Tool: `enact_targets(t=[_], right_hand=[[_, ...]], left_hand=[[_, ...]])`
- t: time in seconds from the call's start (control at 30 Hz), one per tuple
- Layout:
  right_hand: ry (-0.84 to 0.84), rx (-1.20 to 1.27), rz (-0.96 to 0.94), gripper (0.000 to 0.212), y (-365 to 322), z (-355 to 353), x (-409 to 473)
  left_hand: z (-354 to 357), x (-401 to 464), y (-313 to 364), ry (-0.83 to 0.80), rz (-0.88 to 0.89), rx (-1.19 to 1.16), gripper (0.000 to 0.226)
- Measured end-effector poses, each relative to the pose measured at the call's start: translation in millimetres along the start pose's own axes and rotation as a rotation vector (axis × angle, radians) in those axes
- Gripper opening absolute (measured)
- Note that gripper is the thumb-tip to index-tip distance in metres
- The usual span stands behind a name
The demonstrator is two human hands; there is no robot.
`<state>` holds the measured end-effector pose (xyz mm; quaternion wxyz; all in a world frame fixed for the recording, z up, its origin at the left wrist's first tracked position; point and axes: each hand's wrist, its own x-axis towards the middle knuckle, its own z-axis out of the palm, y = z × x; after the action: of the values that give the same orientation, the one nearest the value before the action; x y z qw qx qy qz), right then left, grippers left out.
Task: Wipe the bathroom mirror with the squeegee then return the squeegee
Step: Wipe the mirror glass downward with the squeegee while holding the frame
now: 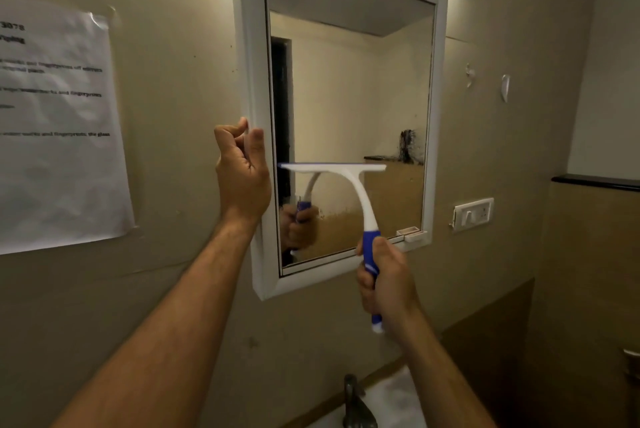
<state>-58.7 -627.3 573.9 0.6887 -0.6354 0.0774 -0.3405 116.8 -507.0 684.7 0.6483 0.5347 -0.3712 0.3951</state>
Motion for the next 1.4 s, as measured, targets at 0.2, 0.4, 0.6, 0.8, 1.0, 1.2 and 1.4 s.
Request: enact_targets(t=[0.2, 0.4, 0.6, 0.8, 1.0, 1.2, 1.4], right_hand=[[0.008, 0.002, 0.062, 0.039, -0.5, -2.2, -6.8], [0.001, -0.031, 0.146, 0.040, 30.8, -15.6, -30.0], [-0.035, -0.003, 0.006, 0.040, -7.2, -7.6, -6.0], [-0.031, -0.012, 0.019, 0.039, 10.7, -9.2, -3.2], [-0.006, -0.056, 0.087, 0.053, 74.0, -24.8, -29.1], [-0.026, -0.015, -0.061, 0.046, 40.2, -15.1, 6.4], [-0.019, -0.003, -0.087, 0.038, 38.5, -1.1, 19.8]], left_hand=[[-2.3, -2.8, 2.9, -0.029, -0.024, -0.038, 0.033], [-2.5, -3.7, 9.8, -0.043, -0.090, -0.055, 0.033], [-1.4, -4.3, 9.8, -0.034, -0.071, -0.043, 0.027], [1.0, -4.4, 2.1, -0.019, -0.049, -0.036, 0.035], [4.6, -3.1, -2.1, 0.011, -0.010, -0.024, 0.040], [6.2, -3.2, -4.9, 0.034, 0.008, -0.012, 0.041], [4.4, -10.4, -3.1, 0.046, 0.002, -0.023, 0.037]])
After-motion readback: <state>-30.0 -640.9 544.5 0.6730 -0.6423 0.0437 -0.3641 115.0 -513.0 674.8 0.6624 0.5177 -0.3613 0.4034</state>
